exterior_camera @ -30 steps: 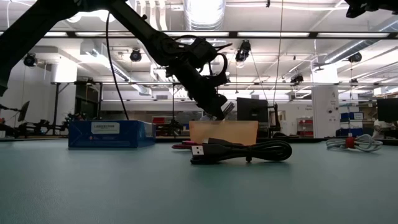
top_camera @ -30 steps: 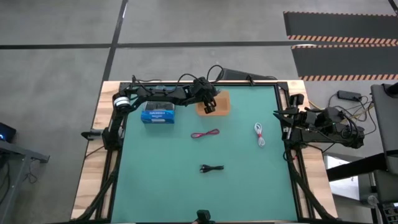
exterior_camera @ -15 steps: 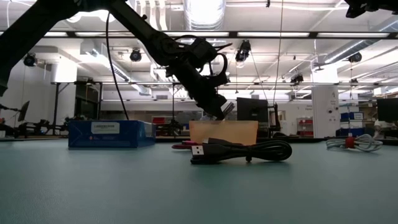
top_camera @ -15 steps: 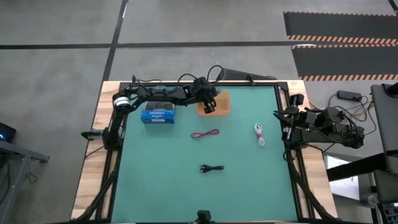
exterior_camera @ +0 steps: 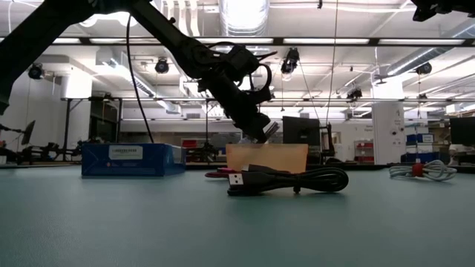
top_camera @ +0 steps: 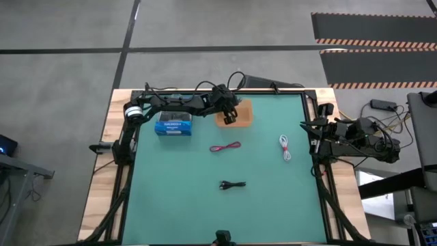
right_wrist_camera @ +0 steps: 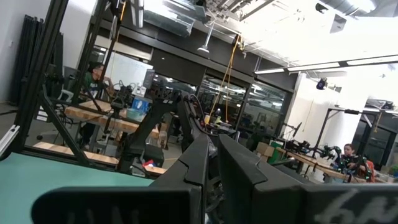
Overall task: Pick and place USB-C Cables
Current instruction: Put the white black charger cable into the orange bin
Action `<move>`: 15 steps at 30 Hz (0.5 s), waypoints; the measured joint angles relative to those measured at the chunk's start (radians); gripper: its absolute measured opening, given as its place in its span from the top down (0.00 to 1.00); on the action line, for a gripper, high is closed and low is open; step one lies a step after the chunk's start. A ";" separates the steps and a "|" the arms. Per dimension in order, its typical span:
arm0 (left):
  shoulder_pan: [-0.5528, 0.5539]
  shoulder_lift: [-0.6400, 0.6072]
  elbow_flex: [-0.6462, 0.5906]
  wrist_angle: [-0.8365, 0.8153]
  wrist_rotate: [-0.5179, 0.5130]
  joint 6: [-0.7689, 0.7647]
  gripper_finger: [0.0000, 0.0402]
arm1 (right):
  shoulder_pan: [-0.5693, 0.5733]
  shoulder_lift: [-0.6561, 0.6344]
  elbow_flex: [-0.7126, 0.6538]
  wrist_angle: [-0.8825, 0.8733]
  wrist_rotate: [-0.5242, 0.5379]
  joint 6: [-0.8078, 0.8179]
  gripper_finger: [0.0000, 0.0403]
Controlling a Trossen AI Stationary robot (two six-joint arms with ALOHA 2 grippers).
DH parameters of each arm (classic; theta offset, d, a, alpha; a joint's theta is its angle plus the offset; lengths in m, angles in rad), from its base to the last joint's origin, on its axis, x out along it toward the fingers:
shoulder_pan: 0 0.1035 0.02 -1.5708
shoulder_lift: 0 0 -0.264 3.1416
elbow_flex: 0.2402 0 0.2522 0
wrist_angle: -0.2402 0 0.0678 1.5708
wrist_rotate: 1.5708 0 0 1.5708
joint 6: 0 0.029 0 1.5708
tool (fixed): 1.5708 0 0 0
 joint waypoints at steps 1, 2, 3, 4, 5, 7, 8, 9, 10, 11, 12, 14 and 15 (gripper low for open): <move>0.000 0.000 0.000 0.000 0.000 0.000 0.93 | 0.000 0.000 0.000 0.000 0.000 0.000 0.93; 0.000 0.000 0.000 0.000 0.000 0.000 0.93 | 0.000 0.000 0.000 0.000 0.000 0.000 0.93; 0.000 0.000 0.000 0.000 0.000 0.000 0.93 | 0.000 0.000 0.000 0.000 0.000 0.000 0.93; 0.000 0.000 0.000 0.000 0.000 0.000 0.93 | 0.000 0.000 0.000 0.000 0.000 0.000 0.93; 0.000 0.000 0.000 -0.001 0.000 0.000 0.93 | 0.000 0.000 0.000 0.000 0.000 0.000 0.93; 0.000 0.000 -0.001 -0.001 0.000 0.000 0.93 | 0.000 0.000 0.000 0.000 0.000 0.000 0.93; 0.000 0.000 -0.002 -0.001 0.000 0.000 0.93 | 0.000 0.000 0.000 0.000 0.000 0.000 0.93; 0.000 0.000 -0.003 -0.001 0.000 0.000 0.93 | 0.000 0.000 0.000 0.000 0.000 0.000 0.93; 0.000 0.000 -0.003 -0.002 0.000 0.000 0.93 | 0.000 0.000 0.000 0.000 0.000 0.000 0.93; 0.000 0.000 -0.003 -0.002 -0.001 0.000 0.93 | 0.000 0.000 0.000 0.000 0.000 0.000 0.93; 0.000 0.000 -0.003 -0.002 -0.003 0.000 0.92 | 0.000 0.000 0.000 0.000 0.000 0.000 0.93; 0.000 0.000 -0.003 -0.002 -0.004 0.000 0.90 | 0.000 0.000 0.000 0.000 0.000 0.000 0.93; 0.000 0.000 -0.003 -0.002 -0.004 0.000 0.88 | 0.000 0.000 0.000 0.000 0.000 0.000 0.93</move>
